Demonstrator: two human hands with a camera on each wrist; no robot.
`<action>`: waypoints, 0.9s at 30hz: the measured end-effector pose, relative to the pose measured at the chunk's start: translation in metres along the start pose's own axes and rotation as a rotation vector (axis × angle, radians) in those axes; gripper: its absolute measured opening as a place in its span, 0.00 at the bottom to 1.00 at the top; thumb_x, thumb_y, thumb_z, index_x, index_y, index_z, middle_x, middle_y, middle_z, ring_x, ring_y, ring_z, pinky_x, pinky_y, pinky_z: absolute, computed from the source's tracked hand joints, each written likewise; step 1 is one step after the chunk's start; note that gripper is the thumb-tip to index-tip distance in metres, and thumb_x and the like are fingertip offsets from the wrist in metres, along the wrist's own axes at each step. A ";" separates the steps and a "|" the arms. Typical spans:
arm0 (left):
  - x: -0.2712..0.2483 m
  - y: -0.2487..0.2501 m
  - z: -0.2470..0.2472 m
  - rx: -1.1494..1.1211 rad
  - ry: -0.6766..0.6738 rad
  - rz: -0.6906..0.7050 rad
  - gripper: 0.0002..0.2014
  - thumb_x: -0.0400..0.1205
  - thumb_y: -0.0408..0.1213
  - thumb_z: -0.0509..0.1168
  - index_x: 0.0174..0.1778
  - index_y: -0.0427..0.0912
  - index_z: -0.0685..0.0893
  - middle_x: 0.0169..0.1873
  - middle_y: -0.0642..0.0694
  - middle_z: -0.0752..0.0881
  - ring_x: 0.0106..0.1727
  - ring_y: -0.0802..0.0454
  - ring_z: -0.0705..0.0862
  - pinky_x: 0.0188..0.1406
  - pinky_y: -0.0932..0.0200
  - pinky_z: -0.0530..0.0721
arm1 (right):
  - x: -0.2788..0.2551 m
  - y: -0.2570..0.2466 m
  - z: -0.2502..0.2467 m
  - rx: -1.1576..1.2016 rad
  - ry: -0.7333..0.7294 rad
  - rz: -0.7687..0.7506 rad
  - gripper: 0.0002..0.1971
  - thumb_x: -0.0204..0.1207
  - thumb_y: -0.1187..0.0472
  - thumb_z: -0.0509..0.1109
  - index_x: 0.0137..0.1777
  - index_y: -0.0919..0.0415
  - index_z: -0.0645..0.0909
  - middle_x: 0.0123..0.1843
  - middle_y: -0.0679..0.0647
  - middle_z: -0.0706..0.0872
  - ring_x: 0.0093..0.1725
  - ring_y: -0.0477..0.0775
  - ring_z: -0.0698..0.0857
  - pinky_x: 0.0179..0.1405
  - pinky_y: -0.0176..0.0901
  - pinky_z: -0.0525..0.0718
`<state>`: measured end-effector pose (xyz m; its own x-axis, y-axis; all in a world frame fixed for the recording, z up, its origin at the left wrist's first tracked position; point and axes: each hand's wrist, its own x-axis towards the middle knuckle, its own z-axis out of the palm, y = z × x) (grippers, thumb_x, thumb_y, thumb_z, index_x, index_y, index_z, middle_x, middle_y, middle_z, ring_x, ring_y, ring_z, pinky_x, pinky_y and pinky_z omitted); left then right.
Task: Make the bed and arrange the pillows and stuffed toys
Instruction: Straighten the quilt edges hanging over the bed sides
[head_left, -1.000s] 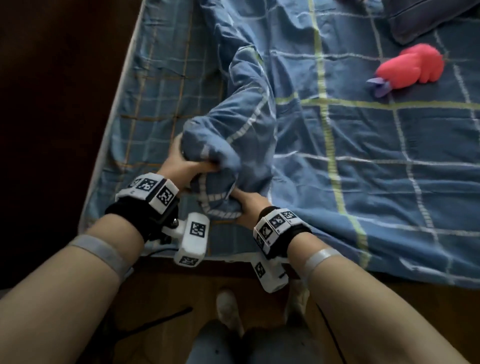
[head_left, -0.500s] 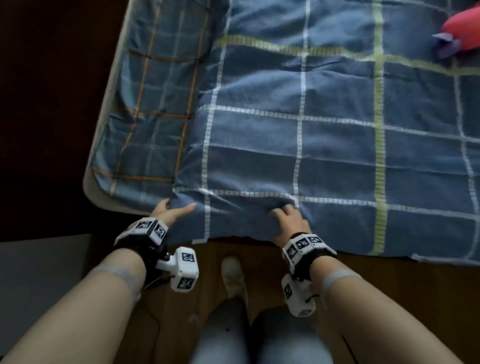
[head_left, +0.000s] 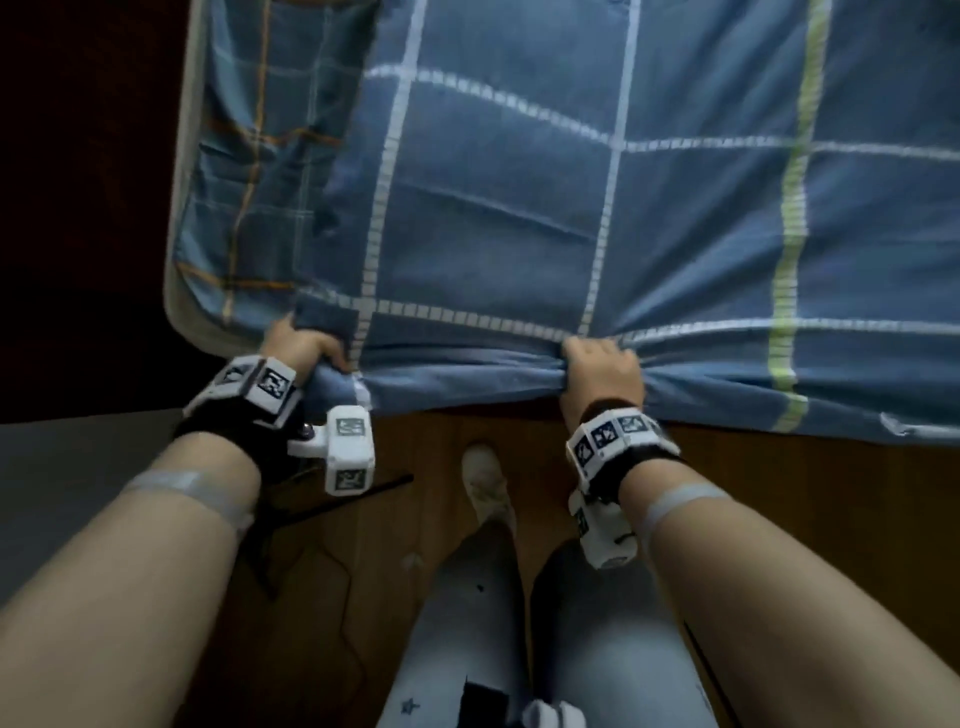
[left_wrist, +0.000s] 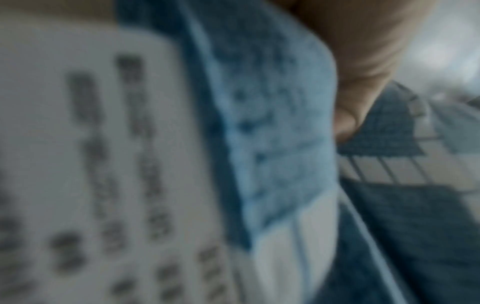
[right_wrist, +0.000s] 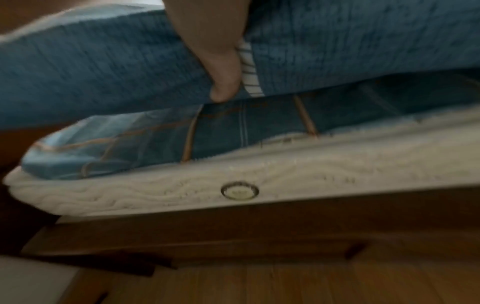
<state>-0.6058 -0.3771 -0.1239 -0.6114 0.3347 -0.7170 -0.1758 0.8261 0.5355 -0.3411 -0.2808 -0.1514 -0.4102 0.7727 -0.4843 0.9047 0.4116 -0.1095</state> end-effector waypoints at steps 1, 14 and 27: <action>0.004 -0.007 0.005 0.067 0.004 -0.040 0.12 0.62 0.16 0.69 0.30 0.37 0.79 0.14 0.55 0.83 0.46 0.48 0.79 0.17 0.70 0.77 | -0.001 -0.001 0.006 0.016 -0.046 0.003 0.20 0.72 0.67 0.63 0.65 0.57 0.73 0.67 0.56 0.80 0.69 0.60 0.74 0.65 0.51 0.69; -0.056 -0.014 0.121 0.465 0.320 0.569 0.28 0.64 0.29 0.71 0.62 0.49 0.80 0.72 0.44 0.67 0.74 0.47 0.68 0.72 0.55 0.68 | -0.016 0.070 0.047 0.105 -0.142 0.050 0.39 0.68 0.60 0.75 0.75 0.42 0.58 0.74 0.55 0.58 0.75 0.61 0.59 0.74 0.54 0.59; -0.065 -0.029 0.242 1.022 0.096 0.551 0.37 0.71 0.24 0.64 0.72 0.61 0.67 0.79 0.49 0.58 0.79 0.42 0.56 0.75 0.42 0.57 | 0.010 0.157 0.032 0.229 0.041 0.162 0.25 0.72 0.70 0.64 0.67 0.49 0.73 0.68 0.53 0.74 0.70 0.59 0.69 0.69 0.56 0.63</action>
<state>-0.3743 -0.3126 -0.2008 -0.4747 0.7628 -0.4390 0.8089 0.5747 0.1240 -0.1994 -0.2240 -0.2007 -0.2584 0.8401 -0.4769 0.9593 0.1648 -0.2293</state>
